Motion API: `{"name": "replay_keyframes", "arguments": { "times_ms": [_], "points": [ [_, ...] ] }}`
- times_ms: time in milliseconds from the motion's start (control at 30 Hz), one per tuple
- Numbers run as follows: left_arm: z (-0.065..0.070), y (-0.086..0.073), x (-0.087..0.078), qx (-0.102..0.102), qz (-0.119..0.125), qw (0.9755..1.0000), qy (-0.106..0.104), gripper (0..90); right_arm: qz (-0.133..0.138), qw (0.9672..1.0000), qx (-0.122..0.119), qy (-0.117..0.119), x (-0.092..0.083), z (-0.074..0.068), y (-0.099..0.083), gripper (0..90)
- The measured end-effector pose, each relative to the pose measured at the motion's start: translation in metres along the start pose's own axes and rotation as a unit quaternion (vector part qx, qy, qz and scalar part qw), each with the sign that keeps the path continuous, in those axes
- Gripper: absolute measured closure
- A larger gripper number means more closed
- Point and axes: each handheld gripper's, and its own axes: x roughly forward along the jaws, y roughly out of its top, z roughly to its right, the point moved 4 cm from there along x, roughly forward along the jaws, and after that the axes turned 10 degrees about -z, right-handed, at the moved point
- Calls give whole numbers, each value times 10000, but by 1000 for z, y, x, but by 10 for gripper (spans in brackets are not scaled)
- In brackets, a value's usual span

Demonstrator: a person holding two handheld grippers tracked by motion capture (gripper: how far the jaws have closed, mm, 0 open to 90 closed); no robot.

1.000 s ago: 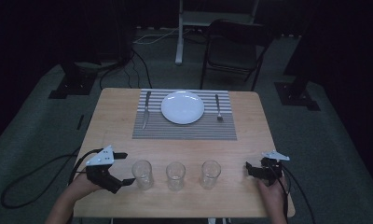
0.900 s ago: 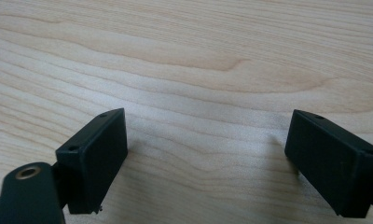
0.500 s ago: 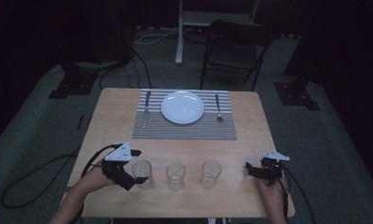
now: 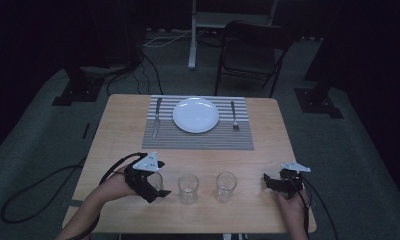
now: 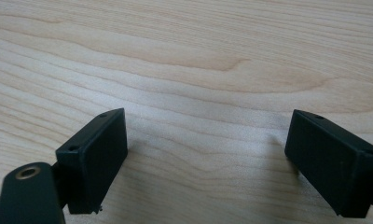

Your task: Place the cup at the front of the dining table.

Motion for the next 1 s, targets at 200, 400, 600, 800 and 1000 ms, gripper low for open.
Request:
{"name": "replay_keyframes", "arguments": {
  "times_ms": [200, 400, 600, 800, 1000],
  "points": [
    [2, 14, 8, 145, -158, 9997, -109, 48, 0, 10000, -5, -1, 0, 0, 0, 127],
    [7, 27, 19, 320, -355, 9987, -182, 48, 0, 10000, -3, -1, 0, 0, 0, 127],
    [12, 38, 31, 520, -521, 9970, -227, 48, 1, 10000, 1, 1, 0, 0, 0, 127],
    [15, 47, 40, 625, -707, 9952, -272, 48, 1, 10000, 0, 1, 0, 0, 0, 127],
    [15, 54, 49, 639, -914, 9932, -341, 49, 1, 10000, 0, 1, 0, 0, 0, 127]
  ]
}}
